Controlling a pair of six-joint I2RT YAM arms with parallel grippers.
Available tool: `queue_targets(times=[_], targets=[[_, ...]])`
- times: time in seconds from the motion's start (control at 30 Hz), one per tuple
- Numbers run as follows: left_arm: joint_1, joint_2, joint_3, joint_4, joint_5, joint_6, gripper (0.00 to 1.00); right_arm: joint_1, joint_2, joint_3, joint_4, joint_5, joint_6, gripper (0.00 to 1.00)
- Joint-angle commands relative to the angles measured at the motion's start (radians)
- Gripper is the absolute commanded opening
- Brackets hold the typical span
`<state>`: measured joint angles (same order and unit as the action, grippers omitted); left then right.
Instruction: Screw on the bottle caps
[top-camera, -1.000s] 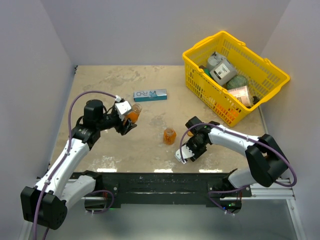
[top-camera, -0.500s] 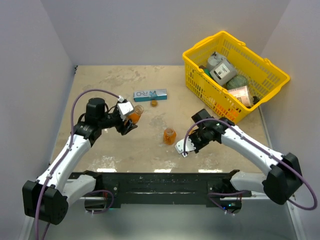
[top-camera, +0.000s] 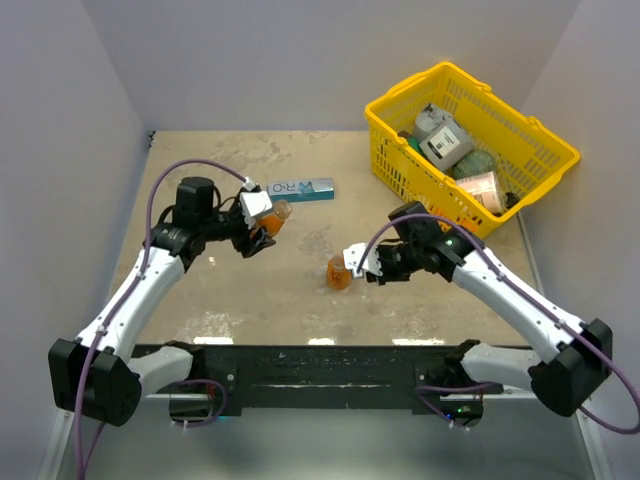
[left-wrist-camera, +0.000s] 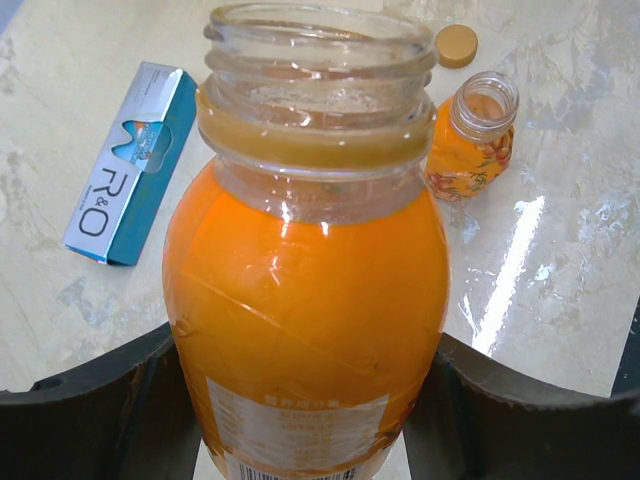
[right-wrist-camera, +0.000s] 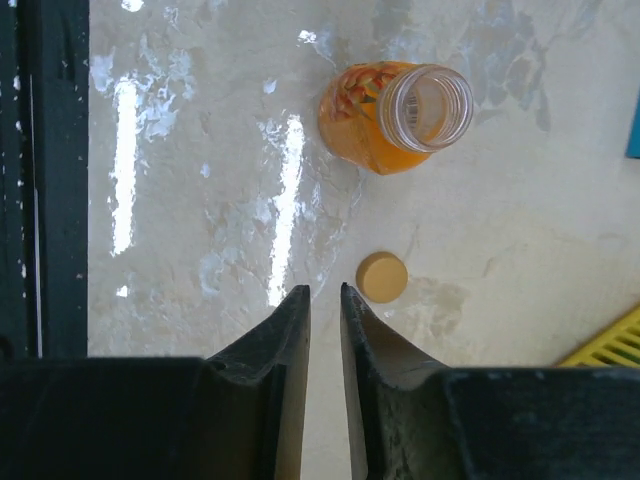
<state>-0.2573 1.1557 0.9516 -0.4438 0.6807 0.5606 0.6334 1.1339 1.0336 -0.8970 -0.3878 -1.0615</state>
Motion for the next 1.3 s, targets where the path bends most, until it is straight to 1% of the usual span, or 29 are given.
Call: queue_targets(times=[0.0,0.03,0.1,0.2,0.23,0.3,0.33,0.4,0.43,0.5,0.63,0.83,0.93,1.03,1.27], targets=[[0.004,-0.085,-0.005,-0.007,0.0,-0.01,0.0,-0.044,0.119,0.031,0.138,-0.02,0.11,0.24],[0.004,-0.105,-0.008,-0.012,-0.009,-0.01,0.0,-0.076,0.142,0.043,0.145,-0.029,0.112,0.25],[0.004,-0.125,-0.028,-0.018,-0.015,-0.013,0.0,-0.103,0.226,0.086,0.13,-0.045,0.08,0.27],[0.004,-0.16,-0.056,-0.007,-0.033,-0.04,0.0,-0.13,0.326,0.105,0.106,-0.023,-0.009,0.33],[0.004,-0.169,-0.062,-0.004,-0.038,-0.048,0.0,-0.133,0.345,0.102,0.102,-0.016,-0.058,0.39],[0.004,-0.182,-0.073,0.001,-0.044,-0.07,0.0,-0.146,0.4,0.085,0.119,0.02,-0.087,0.48],[0.004,-0.185,-0.079,0.002,-0.047,-0.074,0.0,-0.149,0.417,0.082,0.116,0.026,-0.121,0.54],[0.006,-0.195,-0.083,-0.003,-0.049,-0.082,0.0,-0.162,0.454,0.086,0.112,0.032,-0.155,0.61],[0.006,-0.197,-0.086,-0.006,-0.053,-0.08,0.0,-0.167,0.478,0.094,0.106,0.032,-0.198,0.64],[0.009,-0.2,-0.086,-0.012,-0.058,-0.079,0.0,-0.173,0.491,0.097,0.101,0.039,-0.248,0.67],[0.016,-0.195,-0.091,-0.006,-0.053,-0.083,0.0,-0.173,0.527,0.101,0.086,0.085,-0.412,0.69],[0.029,-0.188,-0.1,0.01,-0.043,-0.097,0.0,-0.176,0.587,0.118,0.063,0.145,-0.54,0.69],[0.033,-0.189,-0.106,0.011,-0.04,-0.1,0.0,-0.173,0.613,0.121,0.084,0.156,-0.546,0.7],[0.036,-0.191,-0.109,0.011,-0.038,-0.103,0.0,-0.176,0.656,0.157,0.066,0.159,-0.528,0.7],[0.043,-0.186,-0.117,0.024,-0.032,-0.108,0.0,-0.176,0.69,0.166,0.047,0.185,-0.542,0.66]])
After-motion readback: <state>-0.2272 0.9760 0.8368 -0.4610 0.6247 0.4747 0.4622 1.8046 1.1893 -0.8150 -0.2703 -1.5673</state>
